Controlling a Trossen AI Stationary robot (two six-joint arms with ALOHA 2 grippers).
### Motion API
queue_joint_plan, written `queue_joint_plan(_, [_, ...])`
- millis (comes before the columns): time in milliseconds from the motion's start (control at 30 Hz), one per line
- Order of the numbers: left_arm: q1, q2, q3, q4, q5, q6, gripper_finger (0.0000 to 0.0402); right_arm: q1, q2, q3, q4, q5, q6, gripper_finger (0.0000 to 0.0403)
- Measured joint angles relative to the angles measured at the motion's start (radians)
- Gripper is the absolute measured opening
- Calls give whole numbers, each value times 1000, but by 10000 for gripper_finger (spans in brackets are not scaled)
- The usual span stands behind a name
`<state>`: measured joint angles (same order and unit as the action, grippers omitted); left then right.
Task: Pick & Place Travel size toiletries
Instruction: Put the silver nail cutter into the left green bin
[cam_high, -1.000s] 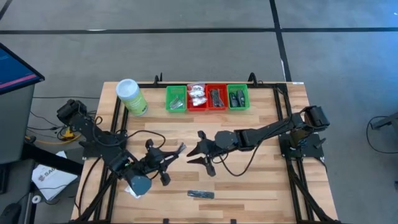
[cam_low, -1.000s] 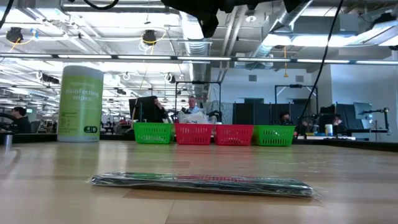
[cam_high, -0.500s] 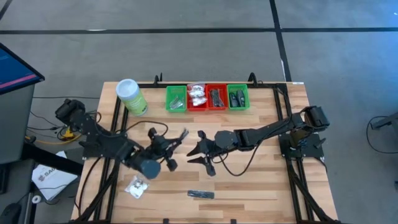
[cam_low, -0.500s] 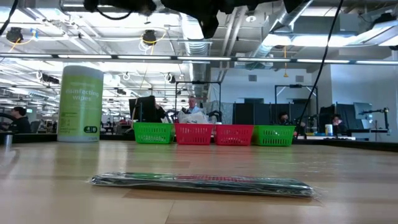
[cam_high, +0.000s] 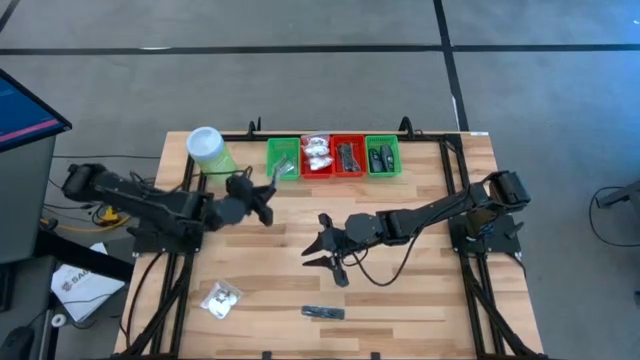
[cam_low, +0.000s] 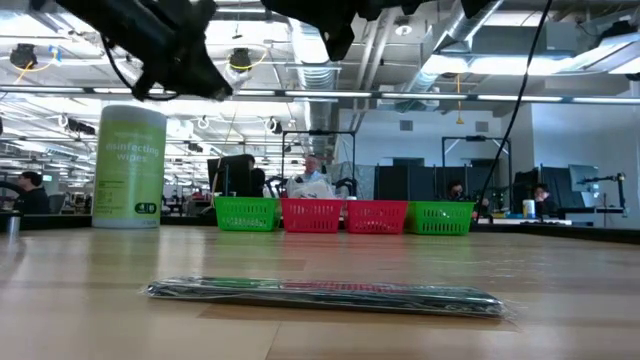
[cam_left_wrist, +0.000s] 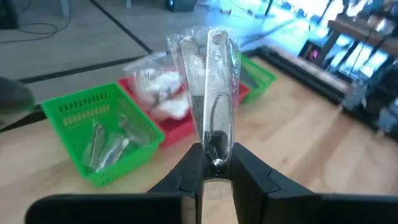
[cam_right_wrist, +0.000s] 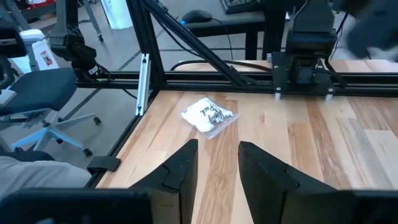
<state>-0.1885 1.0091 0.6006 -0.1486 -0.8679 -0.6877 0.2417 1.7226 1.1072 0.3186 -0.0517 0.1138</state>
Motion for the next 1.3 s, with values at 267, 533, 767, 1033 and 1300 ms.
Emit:
queue_joint_plan(267, [244, 72, -21, 127, 156, 107, 42, -2, 0, 0, -16, 0, -12, 107])
queue_joint_plan(533, [430, 203, -21, 207, 316, 108, 42, -2, 0, 0, -34, 0, -17, 107])
queue_joint_plan(767, [525, 321, -7, 272, 385, 108, 42, -2, 0, 0, -51, 0, -25, 107])
queue_joint_plan(1033, [601, 450, 75, 277, 422, 134, 44, -2, 0, 0, -51, 0, -43, 107])
queue_joint_plan(1300, [643, 518, 93, 276, 450, 131, 46, -2, 0, 0, -57, 0, -43, 107])
